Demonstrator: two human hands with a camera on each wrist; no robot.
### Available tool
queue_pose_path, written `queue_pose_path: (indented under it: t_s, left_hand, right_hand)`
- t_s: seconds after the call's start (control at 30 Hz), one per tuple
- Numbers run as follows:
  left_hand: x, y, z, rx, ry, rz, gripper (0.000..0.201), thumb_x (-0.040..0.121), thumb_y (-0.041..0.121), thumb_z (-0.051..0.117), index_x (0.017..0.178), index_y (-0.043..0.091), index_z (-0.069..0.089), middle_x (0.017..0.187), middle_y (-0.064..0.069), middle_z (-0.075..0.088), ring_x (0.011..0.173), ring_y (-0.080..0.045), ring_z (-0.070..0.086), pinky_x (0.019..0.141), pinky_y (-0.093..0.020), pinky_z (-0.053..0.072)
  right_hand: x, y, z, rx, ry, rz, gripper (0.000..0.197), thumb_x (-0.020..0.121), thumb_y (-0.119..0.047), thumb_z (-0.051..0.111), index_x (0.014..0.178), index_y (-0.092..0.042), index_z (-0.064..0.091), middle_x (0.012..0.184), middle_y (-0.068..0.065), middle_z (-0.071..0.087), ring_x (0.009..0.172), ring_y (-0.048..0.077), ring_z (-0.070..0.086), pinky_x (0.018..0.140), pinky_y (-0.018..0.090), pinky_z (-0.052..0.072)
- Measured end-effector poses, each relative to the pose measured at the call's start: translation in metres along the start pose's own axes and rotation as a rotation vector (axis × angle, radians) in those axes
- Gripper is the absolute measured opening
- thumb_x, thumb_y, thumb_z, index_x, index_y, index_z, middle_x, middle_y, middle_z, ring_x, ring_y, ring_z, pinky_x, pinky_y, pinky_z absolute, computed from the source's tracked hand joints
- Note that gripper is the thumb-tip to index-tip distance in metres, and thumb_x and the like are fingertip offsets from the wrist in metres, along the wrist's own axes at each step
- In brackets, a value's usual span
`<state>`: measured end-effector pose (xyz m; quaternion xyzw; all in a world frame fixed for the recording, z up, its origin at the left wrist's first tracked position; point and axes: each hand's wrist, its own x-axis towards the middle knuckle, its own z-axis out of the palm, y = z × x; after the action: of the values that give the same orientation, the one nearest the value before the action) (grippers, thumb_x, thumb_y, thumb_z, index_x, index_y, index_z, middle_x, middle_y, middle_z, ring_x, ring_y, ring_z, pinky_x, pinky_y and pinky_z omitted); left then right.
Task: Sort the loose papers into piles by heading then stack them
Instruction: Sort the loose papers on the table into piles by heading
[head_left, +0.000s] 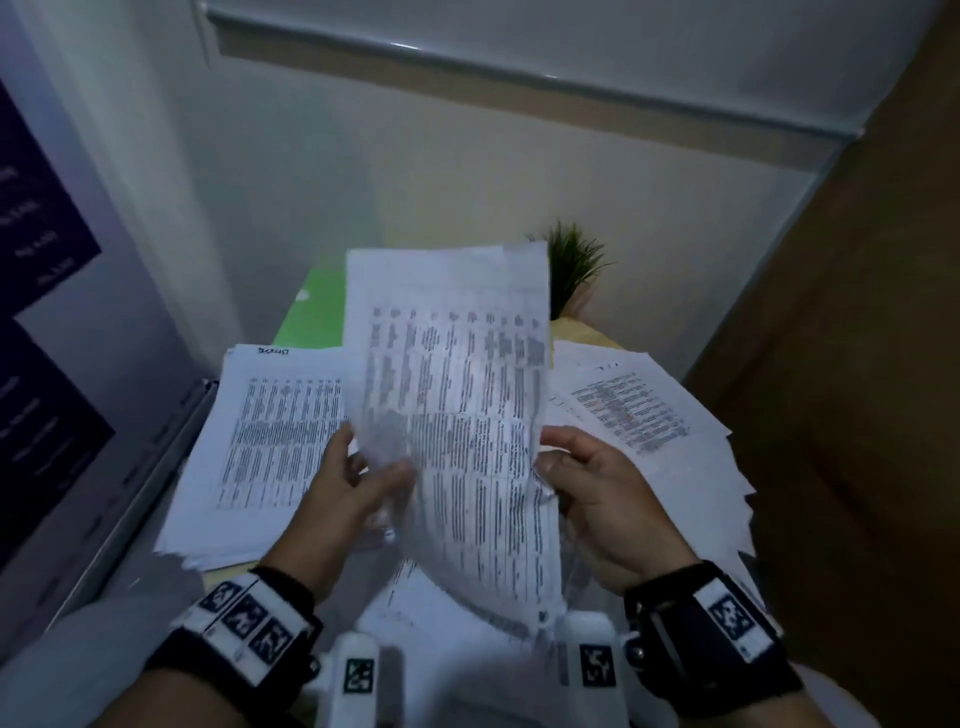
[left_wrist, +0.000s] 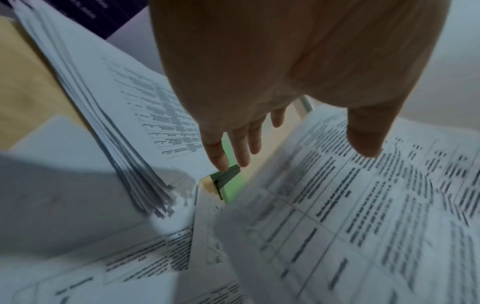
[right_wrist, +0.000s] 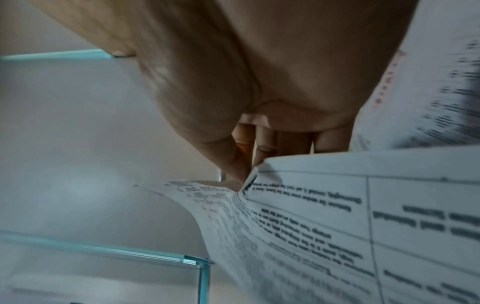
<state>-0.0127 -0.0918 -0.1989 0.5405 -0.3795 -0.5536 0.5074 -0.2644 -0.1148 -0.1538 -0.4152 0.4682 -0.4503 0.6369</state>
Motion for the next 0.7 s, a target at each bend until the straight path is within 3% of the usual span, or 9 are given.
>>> queue_pose_path:
  t_s: [0.1, 0.17, 0.27, 0.33, 0.37, 0.47, 0.53, 0.63, 0.7]
  left_hand:
    - [0.002, 0.002, -0.005, 0.076, 0.04, -0.001, 0.04, 0.085, 0.028, 0.08, 0.121, 0.018, 0.067, 0.104, 0.002, 0.078, 0.098, -0.023, 0.074, 0.074, -0.037, 0.06]
    - [0.007, -0.004, -0.012, 0.21, 0.123, -0.031, 0.033, 0.083, 0.028, 0.083, 0.106, 0.007, 0.072, 0.091, -0.012, 0.078, 0.085, -0.039, 0.074, 0.071, -0.052, 0.062]
    - [0.011, -0.007, -0.013, 0.245, 0.166, -0.051, 0.04, 0.084, 0.027, 0.082, 0.106, -0.004, 0.068, 0.098, -0.027, 0.073, 0.084, -0.04, 0.073, 0.078, -0.057, 0.059]
    - [0.014, -0.008, -0.011, 0.236, 0.178, -0.062, 0.043, 0.086, 0.026, 0.08, 0.105, -0.01, 0.065, 0.092, -0.033, 0.07, 0.07, -0.03, 0.066, 0.066, -0.045, 0.056]
    - [0.014, -0.007, -0.01, 0.235, 0.198, -0.066, 0.041, 0.088, 0.024, 0.079, 0.103, -0.011, 0.064, 0.081, -0.032, 0.067, 0.066, -0.026, 0.059, 0.061, -0.038, 0.051]
    - [0.02, -0.012, -0.011, 0.217, 0.236, -0.08, 0.035, 0.091, 0.021, 0.075, 0.1, -0.011, 0.064, 0.071, -0.015, 0.054, 0.062, -0.02, 0.048, 0.054, -0.031, 0.04]
    - [0.023, -0.012, -0.013, 0.193, 0.256, -0.086, 0.032, 0.092, 0.019, 0.074, 0.102, -0.01, 0.065, 0.072, -0.015, 0.055, 0.061, -0.02, 0.049, 0.051, -0.03, 0.042]
    - [0.024, -0.013, -0.017, 0.183, 0.259, -0.108, 0.026, 0.094, 0.016, 0.071, 0.1, -0.009, 0.064, 0.071, -0.015, 0.053, 0.051, -0.017, 0.049, 0.042, -0.024, 0.042]
    - [0.024, -0.011, -0.017, 0.201, 0.251, -0.107, 0.018, 0.095, 0.014, 0.07, 0.095, -0.004, 0.067, 0.07, -0.014, 0.052, 0.044, -0.012, 0.047, 0.038, -0.02, 0.039]
  right_hand:
    - [-0.001, 0.023, -0.001, 0.006, 0.013, 0.09, 0.023, 0.098, -0.026, 0.066, 0.115, -0.016, 0.077, 0.122, 0.04, 0.062, 0.093, 0.038, 0.048, 0.085, 0.052, 0.043]
    - [-0.004, 0.031, -0.003, -0.024, 0.01, 0.155, 0.033, 0.1, -0.048, 0.061, 0.112, -0.022, 0.076, 0.09, 0.02, 0.062, 0.075, 0.035, 0.038, 0.063, 0.038, 0.038]
    - [-0.002, 0.033, -0.005, -0.222, -0.003, 0.107, 0.008, 0.095, -0.025, 0.074, 0.091, -0.018, 0.076, 0.064, 0.004, 0.054, 0.053, 0.021, 0.045, 0.05, 0.026, 0.036]
    - [0.012, 0.035, -0.012, -0.439, 0.042, 0.089, 0.026, 0.091, -0.009, 0.077, 0.067, -0.016, 0.07, 0.052, -0.001, 0.054, 0.044, 0.013, 0.05, 0.049, 0.024, 0.043]
    - [0.023, 0.037, -0.02, -0.489, 0.069, 0.109, 0.024, 0.09, -0.006, 0.077, 0.068, -0.009, 0.068, 0.052, 0.005, 0.058, 0.044, 0.015, 0.053, 0.05, 0.026, 0.046]
    - [0.059, 0.039, -0.047, -0.529, 0.202, 0.171, 0.008, 0.09, -0.001, 0.072, 0.083, 0.001, 0.071, 0.075, 0.027, 0.071, 0.056, 0.027, 0.063, 0.06, 0.038, 0.052]
    - [0.086, 0.039, -0.073, -0.648, 0.335, 0.165, 0.003, 0.089, -0.005, 0.076, 0.091, -0.007, 0.074, 0.085, 0.018, 0.075, 0.07, 0.029, 0.069, 0.064, 0.034, 0.054]
    - [0.115, 0.036, -0.106, -1.131, 0.32, 0.261, 0.068, 0.08, -0.032, 0.087, 0.139, -0.015, 0.058, 0.136, 0.009, 0.064, 0.117, 0.028, 0.063, 0.09, 0.031, 0.051]
    - [0.125, 0.042, -0.122, -1.415, 0.221, 0.377, 0.1, 0.07, -0.05, 0.089, 0.152, -0.017, 0.042, 0.15, 0.008, 0.051, 0.13, 0.031, 0.054, 0.1, 0.038, 0.05]
